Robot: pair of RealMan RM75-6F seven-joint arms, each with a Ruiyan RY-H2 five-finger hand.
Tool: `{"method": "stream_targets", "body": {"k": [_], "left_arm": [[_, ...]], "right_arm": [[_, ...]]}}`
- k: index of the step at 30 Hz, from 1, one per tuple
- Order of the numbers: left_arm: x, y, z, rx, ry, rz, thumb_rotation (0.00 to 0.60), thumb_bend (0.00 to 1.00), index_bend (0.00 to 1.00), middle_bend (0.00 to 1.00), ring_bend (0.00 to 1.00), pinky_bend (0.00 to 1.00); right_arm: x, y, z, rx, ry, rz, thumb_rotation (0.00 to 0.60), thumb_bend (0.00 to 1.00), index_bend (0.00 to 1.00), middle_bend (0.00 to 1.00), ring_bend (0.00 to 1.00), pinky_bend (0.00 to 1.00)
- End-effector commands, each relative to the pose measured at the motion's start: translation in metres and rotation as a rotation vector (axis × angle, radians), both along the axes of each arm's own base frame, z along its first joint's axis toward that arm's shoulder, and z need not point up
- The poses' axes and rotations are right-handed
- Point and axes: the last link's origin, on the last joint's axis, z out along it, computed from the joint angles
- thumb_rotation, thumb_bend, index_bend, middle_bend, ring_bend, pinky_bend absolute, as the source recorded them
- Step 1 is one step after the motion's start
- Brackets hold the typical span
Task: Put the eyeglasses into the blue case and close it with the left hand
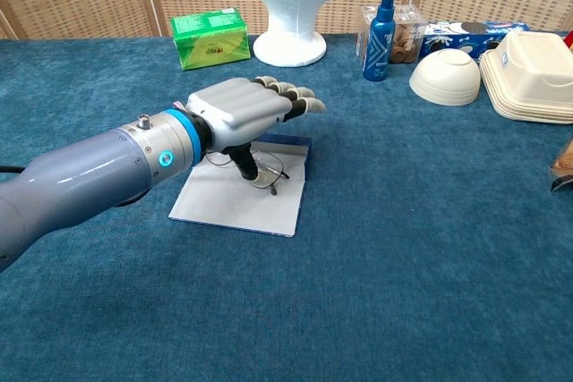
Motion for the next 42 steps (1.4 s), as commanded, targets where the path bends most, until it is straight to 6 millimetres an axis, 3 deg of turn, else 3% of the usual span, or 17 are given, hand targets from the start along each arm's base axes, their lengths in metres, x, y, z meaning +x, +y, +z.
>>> {"method": "stream_targets", "body": {"k": [1,8,21,42], "left_arm": [[0.003,0.003,0.001,0.01,-0.028,0.008,0.566,0.24,0.0,0.0,0.0,0.0],[-0.001,0.001,0.011,0.006,-0.04,0.002,0.559,0.24,0.0,0.0,0.0,0.0],[-0.04,-0.011,0.028,-0.014,0.07,0.017,0.556,0.24,0.0,0.0,0.0,0.0],[-0.026,0.001,0.012,0.004,0.054,0.027,0.555,0.24,0.0,0.0,0.0,0.0]], "right_arm": [[0.001,0.0,0.0,0.0,0.001,0.0,0.538,0.18,0.0,0.1,0.0,0.18],[0.002,0.0,0.0,0.0,0.005,0.002,0.539,0.18,0.0,0.1,0.0,0.18],[0.004,-0.006,-0.003,0.014,0.007,0.011,0.541,0.19,0.0,0.1,0.0,0.18],[0.002,-0.003,-0.002,0.008,0.004,-0.006,0.54,0.18,0.0,0.1,0.0,0.18]]}}
